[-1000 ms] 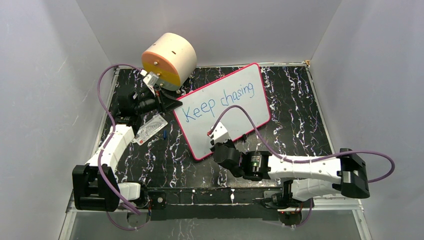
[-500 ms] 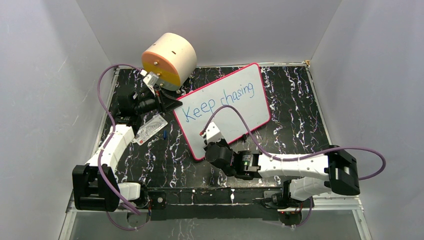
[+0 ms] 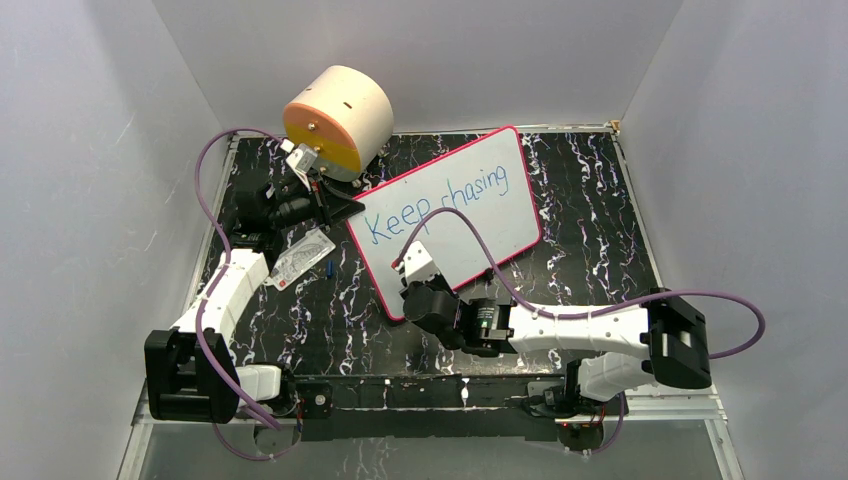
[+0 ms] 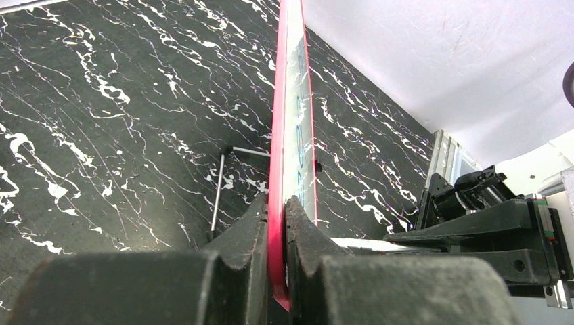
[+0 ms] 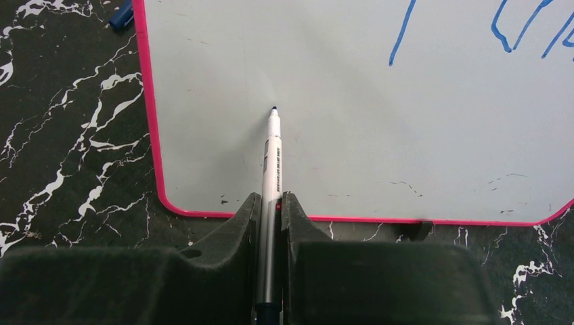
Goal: Write a sentence on the whiteboard
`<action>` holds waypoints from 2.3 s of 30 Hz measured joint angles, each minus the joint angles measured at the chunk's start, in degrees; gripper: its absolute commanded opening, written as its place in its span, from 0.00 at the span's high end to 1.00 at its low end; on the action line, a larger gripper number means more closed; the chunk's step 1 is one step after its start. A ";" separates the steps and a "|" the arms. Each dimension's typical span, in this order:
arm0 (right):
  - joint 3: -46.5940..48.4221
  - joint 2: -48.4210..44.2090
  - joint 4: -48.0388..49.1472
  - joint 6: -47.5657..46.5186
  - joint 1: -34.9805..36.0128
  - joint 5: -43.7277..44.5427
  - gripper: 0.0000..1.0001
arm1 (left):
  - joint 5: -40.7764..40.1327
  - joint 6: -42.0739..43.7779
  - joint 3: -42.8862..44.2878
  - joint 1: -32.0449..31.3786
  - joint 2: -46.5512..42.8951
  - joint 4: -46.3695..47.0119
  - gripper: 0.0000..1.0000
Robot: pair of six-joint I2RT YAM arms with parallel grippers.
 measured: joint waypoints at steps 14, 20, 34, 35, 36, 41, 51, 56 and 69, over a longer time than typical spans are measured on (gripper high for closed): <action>2.27 1.90 -2.40 0.22 -0.59 -0.37 1.00 | -0.20 0.24 0.04 0.00 0.02 -0.22 1.00; 2.27 1.90 -2.19 -0.20 -0.61 -0.57 1.00 | -0.20 0.24 0.04 0.00 0.02 -0.24 1.00; 2.27 1.79 -1.55 -1.66 -0.70 -1.75 1.00 | -0.20 0.24 0.11 0.00 0.04 -0.39 1.00; 2.27 1.77 -1.51 -1.70 -0.70 -1.79 1.00 | -0.20 0.24 0.13 0.00 0.04 -0.39 1.00; 2.27 1.77 -1.49 -1.73 -0.70 -1.84 1.00 | -0.20 0.24 0.13 0.00 0.04 -0.39 1.00; 2.23 1.62 -0.61 -1.75 -0.72 -2.80 1.00 | -0.20 0.24 0.15 0.00 0.04 -0.42 1.00; 2.25 1.60 -0.96 -1.46 -0.76 -4.46 1.00 | -0.20 0.24 0.15 0.00 0.04 -0.44 1.00; 2.25 1.60 -2.78 -0.92 -0.74 -6.10 1.00 | -0.20 0.24 0.15 0.00 0.04 -0.46 1.00; 2.25 1.60 -7.04 0.31 -0.81 -6.25 1.00 | -0.13 0.24 0.17 0.00 0.04 -0.44 1.00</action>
